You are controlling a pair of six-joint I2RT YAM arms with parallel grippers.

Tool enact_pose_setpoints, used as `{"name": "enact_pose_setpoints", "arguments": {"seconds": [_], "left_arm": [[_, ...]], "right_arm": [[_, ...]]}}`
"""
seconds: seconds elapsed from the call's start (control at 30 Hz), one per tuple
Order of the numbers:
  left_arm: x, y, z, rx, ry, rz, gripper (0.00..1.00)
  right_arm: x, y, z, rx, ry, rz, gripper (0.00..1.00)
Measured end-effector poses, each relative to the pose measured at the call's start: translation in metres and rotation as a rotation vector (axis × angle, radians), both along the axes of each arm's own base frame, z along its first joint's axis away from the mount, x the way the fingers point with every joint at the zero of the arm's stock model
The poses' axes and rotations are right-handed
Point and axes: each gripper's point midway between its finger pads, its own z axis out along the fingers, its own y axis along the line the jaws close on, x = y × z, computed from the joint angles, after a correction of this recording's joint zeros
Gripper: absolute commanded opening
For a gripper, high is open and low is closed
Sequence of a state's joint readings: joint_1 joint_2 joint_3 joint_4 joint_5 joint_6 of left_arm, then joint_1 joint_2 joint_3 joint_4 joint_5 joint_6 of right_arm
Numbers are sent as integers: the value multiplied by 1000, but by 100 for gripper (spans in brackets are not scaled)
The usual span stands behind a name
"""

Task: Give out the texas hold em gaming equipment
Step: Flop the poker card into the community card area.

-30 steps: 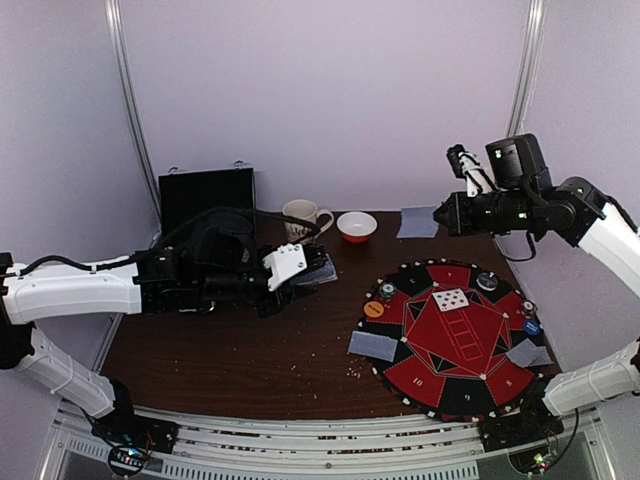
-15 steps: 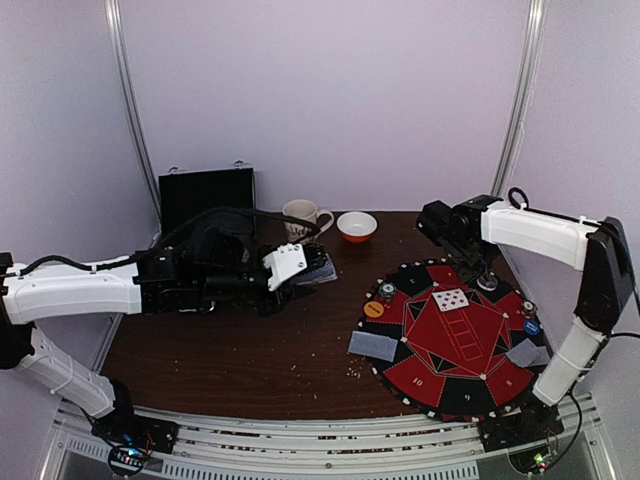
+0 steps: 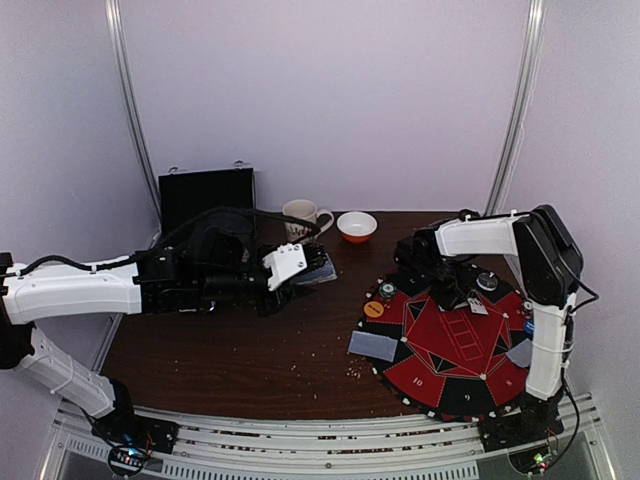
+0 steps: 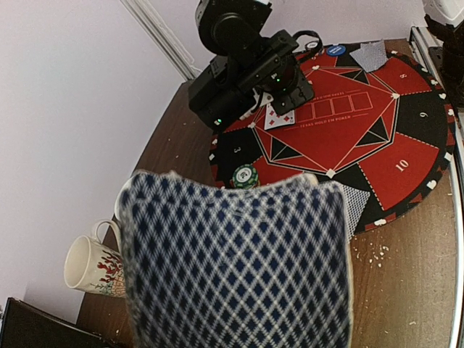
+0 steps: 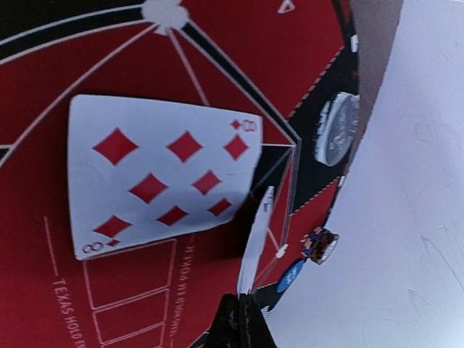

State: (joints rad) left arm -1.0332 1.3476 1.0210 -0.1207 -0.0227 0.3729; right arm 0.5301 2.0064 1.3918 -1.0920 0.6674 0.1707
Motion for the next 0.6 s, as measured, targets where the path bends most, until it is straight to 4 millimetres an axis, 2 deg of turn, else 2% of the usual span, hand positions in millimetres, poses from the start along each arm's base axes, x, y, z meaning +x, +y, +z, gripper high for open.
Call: {"name": "enact_pose_setpoints", "arguments": {"seconds": [0.2, 0.6], "left_arm": [[0, 0, 0, 0, 0, 0, 34], [0, 0, 0, 0, 0, 0, 34]], "right_arm": [[-15, 10, -30, 87, 95, -70, 0], [-30, 32, -45, 227, 139, -147, 0]]}}
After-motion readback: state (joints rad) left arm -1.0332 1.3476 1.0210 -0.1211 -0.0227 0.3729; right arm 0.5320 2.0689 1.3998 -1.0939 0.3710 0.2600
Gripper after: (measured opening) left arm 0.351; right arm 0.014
